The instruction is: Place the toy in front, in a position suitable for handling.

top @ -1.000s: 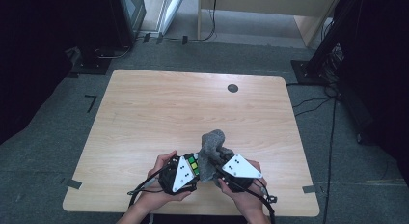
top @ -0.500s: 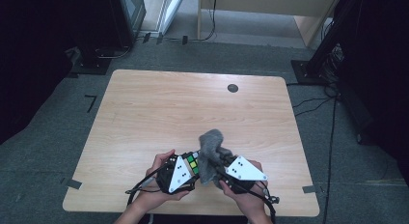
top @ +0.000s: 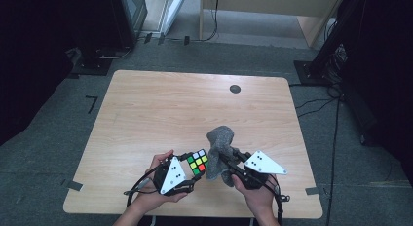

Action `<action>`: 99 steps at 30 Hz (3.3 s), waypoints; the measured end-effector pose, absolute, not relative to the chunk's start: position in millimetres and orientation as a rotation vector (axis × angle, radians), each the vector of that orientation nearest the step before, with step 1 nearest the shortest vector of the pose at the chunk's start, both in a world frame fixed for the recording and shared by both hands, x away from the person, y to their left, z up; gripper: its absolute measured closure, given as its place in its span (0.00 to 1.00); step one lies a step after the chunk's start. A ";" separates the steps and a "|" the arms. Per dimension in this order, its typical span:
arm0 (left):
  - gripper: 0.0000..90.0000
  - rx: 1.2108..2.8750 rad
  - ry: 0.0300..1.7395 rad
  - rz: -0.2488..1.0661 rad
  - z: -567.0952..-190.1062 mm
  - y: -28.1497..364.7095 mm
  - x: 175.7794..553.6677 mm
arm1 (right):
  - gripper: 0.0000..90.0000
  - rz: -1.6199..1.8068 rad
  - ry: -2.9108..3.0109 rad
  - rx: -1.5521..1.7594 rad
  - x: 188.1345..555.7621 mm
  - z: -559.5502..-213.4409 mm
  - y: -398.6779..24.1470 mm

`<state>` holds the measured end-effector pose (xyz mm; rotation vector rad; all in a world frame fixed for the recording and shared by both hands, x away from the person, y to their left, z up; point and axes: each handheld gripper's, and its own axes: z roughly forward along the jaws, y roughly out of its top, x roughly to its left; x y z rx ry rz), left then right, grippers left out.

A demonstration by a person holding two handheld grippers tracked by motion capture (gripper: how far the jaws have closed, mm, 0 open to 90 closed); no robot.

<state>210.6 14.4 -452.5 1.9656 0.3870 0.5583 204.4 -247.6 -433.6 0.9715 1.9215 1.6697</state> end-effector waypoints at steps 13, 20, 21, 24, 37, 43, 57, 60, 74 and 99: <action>0.38 1.882 0.412 0.500 -446.6 28.8 214.2 | 0.81 1.733 1.920 1.087 210.1 -441.0 -250.2; 0.38 1.850 0.390 0.466 -440.4 27.6 209.5 | 0.81 1.721 1.931 1.009 198.2 -439.8 -231.9; 0.38 1.847 0.397 0.463 -440.6 29.2 210.6 | 0.81 1.693 1.957 1.055 201.7 -446.4 -232.3; 0.38 1.830 0.419 0.457 -440.9 33.1 214.4 | 0.81 1.577 2.020 1.142 209.5 -457.9 -235.8; 0.38 1.784 0.449 0.391 -439.8 38.3 218.1 | 0.81 1.700 1.998 1.115 206.8 -452.9 -235.4; 0.38 1.785 0.459 0.366 -442.1 38.6 220.5 | 0.81 1.883 1.865 1.096 202.0 -439.3 -246.8; 0.38 1.583 0.597 0.221 -433.7 57.8 230.7 | 0.82 1.880 1.965 1.118 209.6 -465.1 -238.7; 0.38 1.530 0.642 0.156 -436.4 60.2 233.7 | 0.81 1.878 1.996 0.946 201.2 -458.4 -223.3; 0.38 1.490 0.716 0.117 -438.2 62.4 236.8 | 0.81 1.683 2.029 0.961 207.2 -471.8 -214.7; 0.38 1.516 0.707 0.153 -434.5 62.1 237.5 | 0.80 1.640 2.136 0.673 200.4 -469.2 -197.8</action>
